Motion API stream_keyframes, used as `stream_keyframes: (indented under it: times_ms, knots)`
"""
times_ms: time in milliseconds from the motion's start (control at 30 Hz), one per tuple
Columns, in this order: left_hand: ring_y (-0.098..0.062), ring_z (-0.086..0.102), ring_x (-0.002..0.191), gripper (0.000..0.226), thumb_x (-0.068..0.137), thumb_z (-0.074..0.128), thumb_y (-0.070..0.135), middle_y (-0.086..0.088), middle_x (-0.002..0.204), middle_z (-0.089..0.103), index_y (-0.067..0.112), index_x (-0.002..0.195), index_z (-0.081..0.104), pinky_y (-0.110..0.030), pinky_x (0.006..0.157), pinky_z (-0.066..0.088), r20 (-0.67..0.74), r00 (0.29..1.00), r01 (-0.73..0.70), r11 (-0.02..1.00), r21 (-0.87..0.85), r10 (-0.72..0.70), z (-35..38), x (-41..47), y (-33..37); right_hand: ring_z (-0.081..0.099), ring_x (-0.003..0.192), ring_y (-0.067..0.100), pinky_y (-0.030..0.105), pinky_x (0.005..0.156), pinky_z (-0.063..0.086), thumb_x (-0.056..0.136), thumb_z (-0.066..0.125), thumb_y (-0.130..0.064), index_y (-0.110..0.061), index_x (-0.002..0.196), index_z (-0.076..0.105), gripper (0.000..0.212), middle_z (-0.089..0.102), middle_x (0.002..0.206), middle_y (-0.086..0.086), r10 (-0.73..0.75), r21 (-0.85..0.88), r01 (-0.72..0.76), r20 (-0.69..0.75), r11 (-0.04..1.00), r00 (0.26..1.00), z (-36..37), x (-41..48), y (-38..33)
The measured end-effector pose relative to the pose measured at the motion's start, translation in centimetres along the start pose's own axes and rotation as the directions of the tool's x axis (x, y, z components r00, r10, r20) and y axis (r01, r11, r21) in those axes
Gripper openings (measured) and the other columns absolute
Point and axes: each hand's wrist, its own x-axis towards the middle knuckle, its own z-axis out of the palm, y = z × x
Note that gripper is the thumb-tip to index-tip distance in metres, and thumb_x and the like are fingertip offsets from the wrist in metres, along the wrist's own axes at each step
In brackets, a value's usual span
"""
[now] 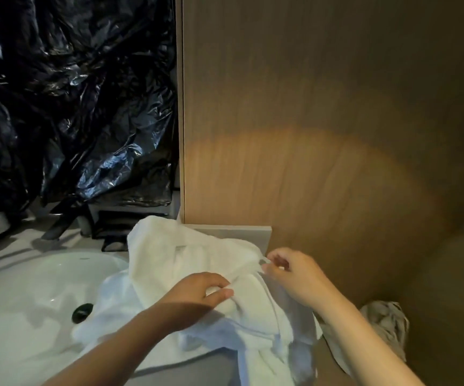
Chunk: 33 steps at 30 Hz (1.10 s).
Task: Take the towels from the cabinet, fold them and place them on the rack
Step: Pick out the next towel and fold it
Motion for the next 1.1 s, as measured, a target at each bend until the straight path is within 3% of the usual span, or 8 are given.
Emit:
stream_keyframes:
  times_ms: [100,167,367,567,700,800,933,1100]
  knots:
    - [-0.01,0.058,0.089,0.021,0.098,0.051,0.04,0.012,0.106,0.063,0.029,0.106,0.066,-0.021,0.084,0.043,0.023,1.0,0.002,1.0,-0.009,-0.002,1.2,-0.6,-1.2,0.056,0.109,0.008,0.024,0.091,0.045,0.094,0.061,-0.04,-0.022,0.127,0.06,0.037,0.058,0.123,-0.011,-0.002,0.047,-0.001,0.064,0.999,0.998,2.1,-0.8,0.3]
    - [-0.008,0.058,0.104,0.036,0.097,0.052,0.043,0.011,0.127,0.058,0.026,0.128,0.059,-0.017,0.093,0.042,-0.033,0.999,-0.006,0.981,0.192,0.013,1.1,-0.9,-2.4,0.055,0.114,0.008,0.026,0.098,0.044,0.094,0.061,-0.041,-0.022,0.132,0.058,0.042,0.057,0.129,-0.01,0.007,0.068,-0.013,0.094,0.998,0.996,3.0,-1.2,0.4]
    - [-0.007,0.062,0.095,0.055,0.092,0.059,0.045,0.01,0.14,0.049,0.025,0.141,0.047,-0.013,0.087,0.046,-0.081,0.997,0.008,0.952,0.306,0.018,0.0,-1.4,-4.4,0.053,0.119,0.009,0.021,0.099,0.039,0.091,0.066,-0.042,-0.019,0.128,0.06,0.044,0.06,0.13,-0.006,-0.021,0.038,0.018,0.088,0.999,0.996,5.1,-1.4,0.6]
    - [-0.019,0.064,0.094,0.082,0.085,0.067,0.046,-0.004,0.144,0.037,0.017,0.151,0.027,-0.026,0.081,0.053,-0.224,0.973,0.114,0.961,0.251,-0.057,1.3,-1.3,-5.0,0.04,0.133,0.018,0.022,0.098,0.032,0.087,0.068,-0.044,-0.02,0.148,0.035,0.073,0.04,0.147,0.003,0.083,0.019,-0.084,0.051,0.996,0.995,7.3,-0.9,1.6]
    - [-0.034,0.058,0.109,0.086,0.086,0.068,0.04,-0.018,0.139,0.043,0.006,0.151,0.022,-0.039,0.089,0.051,-0.332,0.937,0.193,0.952,0.237,-0.107,1.4,-0.2,-5.2,0.053,0.103,0.023,0.034,0.081,0.045,0.083,0.07,-0.043,-0.017,0.115,0.047,0.047,0.057,0.114,0.005,0.209,0.018,-0.208,-0.046,0.978,0.977,8.0,0.2,2.5]
    - [-0.031,0.058,0.095,0.06,0.088,0.068,0.029,-0.012,0.103,0.06,0.003,0.137,0.045,-0.035,0.083,0.048,-0.337,0.935,0.186,0.961,0.203,-0.109,1.0,0.5,-5.6,0.054,0.086,0.019,0.03,0.07,0.038,0.086,0.068,-0.039,-0.019,0.098,0.05,0.03,0.055,0.089,-0.002,0.252,-0.017,-0.254,-0.051,0.967,0.966,8.3,0.7,3.3]
    - [-0.025,0.043,0.068,0.009,0.084,0.066,0.005,-0.004,0.069,0.048,0.005,0.083,0.057,-0.03,0.063,0.035,-0.403,0.912,0.131,0.985,0.114,-0.075,0.4,0.4,-5.5,0.047,0.061,0.015,0.029,0.056,0.035,0.092,0.062,-0.027,-0.019,0.068,0.044,0.031,0.049,0.064,-0.004,0.2,-0.027,-0.203,-0.076,0.979,0.977,8.5,0.7,4.2]
    - [-0.021,0.05,0.057,0.018,0.091,0.057,0.01,-0.001,0.062,0.051,0.014,0.074,0.053,-0.033,0.06,0.045,-0.519,0.844,0.074,0.988,-0.137,-0.135,-2.5,0.2,-3.5,0.052,0.067,0.018,0.033,0.058,0.034,0.099,0.053,-0.029,-0.018,0.077,0.046,0.026,0.054,0.07,-0.002,0.066,0.079,-0.045,-0.289,0.996,0.955,5.4,0.9,3.1]
